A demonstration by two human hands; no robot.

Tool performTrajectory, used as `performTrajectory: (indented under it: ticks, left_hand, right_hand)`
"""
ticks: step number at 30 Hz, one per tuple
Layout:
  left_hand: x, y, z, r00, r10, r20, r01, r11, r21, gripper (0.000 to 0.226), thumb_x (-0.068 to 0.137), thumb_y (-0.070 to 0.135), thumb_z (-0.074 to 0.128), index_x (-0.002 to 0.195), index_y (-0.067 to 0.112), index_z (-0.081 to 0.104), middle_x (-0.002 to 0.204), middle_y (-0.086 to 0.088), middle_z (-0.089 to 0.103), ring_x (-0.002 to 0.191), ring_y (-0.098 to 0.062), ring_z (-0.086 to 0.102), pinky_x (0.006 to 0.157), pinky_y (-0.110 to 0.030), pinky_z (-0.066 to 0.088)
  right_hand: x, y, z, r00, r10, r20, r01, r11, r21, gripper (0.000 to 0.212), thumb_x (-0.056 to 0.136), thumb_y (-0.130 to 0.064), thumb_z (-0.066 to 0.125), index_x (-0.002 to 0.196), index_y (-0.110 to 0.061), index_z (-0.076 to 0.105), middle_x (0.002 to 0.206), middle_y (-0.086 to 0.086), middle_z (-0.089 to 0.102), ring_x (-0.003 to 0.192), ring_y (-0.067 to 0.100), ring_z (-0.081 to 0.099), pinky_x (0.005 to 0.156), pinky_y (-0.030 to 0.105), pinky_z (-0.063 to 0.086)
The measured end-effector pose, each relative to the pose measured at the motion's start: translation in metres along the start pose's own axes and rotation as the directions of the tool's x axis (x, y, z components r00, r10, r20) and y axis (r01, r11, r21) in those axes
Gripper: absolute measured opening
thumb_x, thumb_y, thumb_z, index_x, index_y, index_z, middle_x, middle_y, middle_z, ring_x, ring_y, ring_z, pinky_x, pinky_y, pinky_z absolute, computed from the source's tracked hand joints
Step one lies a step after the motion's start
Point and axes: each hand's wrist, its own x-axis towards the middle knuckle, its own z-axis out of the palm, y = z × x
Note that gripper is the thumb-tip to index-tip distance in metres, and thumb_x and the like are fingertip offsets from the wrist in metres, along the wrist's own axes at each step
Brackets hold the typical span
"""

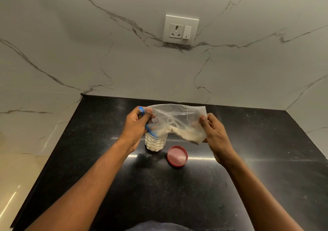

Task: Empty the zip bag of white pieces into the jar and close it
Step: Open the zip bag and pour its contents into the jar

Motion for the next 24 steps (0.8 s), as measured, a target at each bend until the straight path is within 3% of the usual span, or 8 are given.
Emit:
performTrajectory:
  ticks: [4, 6, 9, 11, 14, 16, 19, 24]
  left_hand:
    - [-0.002, 0.006, -0.001, 0.995, 0.089, -0.043, -0.082, 0.986, 0.147, 0.015, 0.102, 0.025, 0.067, 0.112, 0.013, 0.068, 0.104, -0.009, 0.078, 0.105, -0.03, 0.075, 0.082, -0.032, 0.066]
    - [-0.002, 0.011, -0.003, 0.985, 0.162, -0.061, -0.13, 0.927, 0.351, 0.035, 0.095, 0.038, 0.075, 0.118, 0.014, 0.064, 0.114, -0.013, 0.07, 0.111, -0.034, 0.069, 0.086, -0.035, 0.064]
    - [-0.006, 0.03, -0.002, 0.918, 0.393, -0.062, -0.215, 0.621, 0.754, 0.076, 0.08, 0.067, 0.078, 0.141, 0.028, 0.055, 0.141, -0.006, 0.047, 0.126, -0.019, 0.046, 0.108, -0.045, 0.042]
    - [-0.008, 0.052, 0.011, 0.798, 0.585, 0.147, -0.419, 0.362, 0.832, 0.079, 0.08, 0.073, 0.07, 0.145, 0.031, 0.054, 0.146, 0.0, 0.048, 0.128, -0.012, 0.041, 0.103, -0.04, 0.029]
    - [-0.002, 0.079, 0.047, 0.725, 0.427, 0.541, -0.651, 0.167, 0.741, 0.063, 0.093, 0.066, 0.059, 0.147, 0.034, 0.055, 0.145, 0.008, 0.062, 0.135, -0.017, 0.051, 0.102, -0.038, 0.025]
    - [0.004, 0.086, 0.071, 0.721, 0.232, 0.653, -0.689, 0.136, 0.712, 0.05, 0.099, 0.057, 0.06, 0.143, 0.033, 0.059, 0.131, 0.01, 0.07, 0.128, -0.016, 0.058, 0.107, -0.043, 0.025]
    - [0.011, 0.092, 0.093, 0.737, 0.156, 0.658, -0.676, 0.162, 0.719, 0.023, 0.104, 0.044, 0.06, 0.116, 0.028, 0.071, 0.098, 0.009, 0.07, 0.1, -0.016, 0.062, 0.11, -0.049, 0.029]
    - [0.015, 0.089, 0.099, 0.757, 0.16, 0.634, -0.652, 0.26, 0.713, 0.021, 0.104, 0.039, 0.063, 0.112, 0.023, 0.075, 0.104, 0.004, 0.075, 0.106, -0.02, 0.064, 0.109, -0.051, 0.031]
  right_hand:
    - [0.001, -0.003, 0.006, 0.991, -0.122, -0.055, 0.122, 0.993, -0.009, 0.029, 0.103, -0.043, 0.052, 0.106, -0.016, 0.061, 0.101, 0.008, 0.071, 0.085, 0.02, 0.071, 0.072, 0.034, 0.061]
    - [0.004, -0.008, 0.006, 0.987, -0.152, -0.057, 0.151, 0.988, -0.017, 0.034, 0.102, -0.043, 0.052, 0.106, -0.01, 0.061, 0.102, 0.014, 0.07, 0.084, 0.027, 0.069, 0.072, 0.038, 0.059]
    - [0.011, -0.011, 0.005, 0.984, -0.168, -0.053, 0.167, 0.986, -0.02, 0.038, 0.102, -0.043, 0.054, 0.105, -0.006, 0.062, 0.1, 0.019, 0.069, 0.082, 0.03, 0.067, 0.071, 0.04, 0.058]
    - [0.013, -0.01, 0.004, 0.986, -0.161, -0.049, 0.16, 0.987, -0.017, 0.034, 0.104, -0.04, 0.055, 0.104, -0.007, 0.063, 0.095, 0.01, 0.07, 0.081, 0.021, 0.068, 0.068, 0.032, 0.058]
    - [0.015, -0.01, 0.002, 0.987, -0.16, -0.03, 0.16, 0.987, 0.005, 0.031, 0.102, -0.041, 0.056, 0.102, -0.012, 0.065, 0.089, -0.002, 0.073, 0.078, 0.015, 0.07, 0.066, 0.026, 0.06]
    - [0.016, -0.012, 0.002, 0.983, -0.181, -0.02, 0.181, 0.983, 0.033, 0.028, 0.102, -0.041, 0.057, 0.101, -0.016, 0.067, 0.09, 0.0, 0.073, 0.077, 0.015, 0.069, 0.065, 0.025, 0.059]
    - [0.017, -0.013, -0.001, 0.977, -0.211, -0.031, 0.212, 0.977, 0.036, 0.026, 0.103, -0.044, 0.058, 0.103, -0.022, 0.07, 0.094, 0.008, 0.072, 0.079, 0.015, 0.068, 0.066, 0.027, 0.058]
    - [0.01, 0.01, -0.005, 0.994, -0.106, 0.011, 0.106, 0.994, 0.038, 0.031, 0.09, -0.042, 0.079, 0.116, -0.028, 0.069, 0.106, 0.0, 0.076, 0.093, 0.016, 0.075, 0.075, 0.027, 0.063]
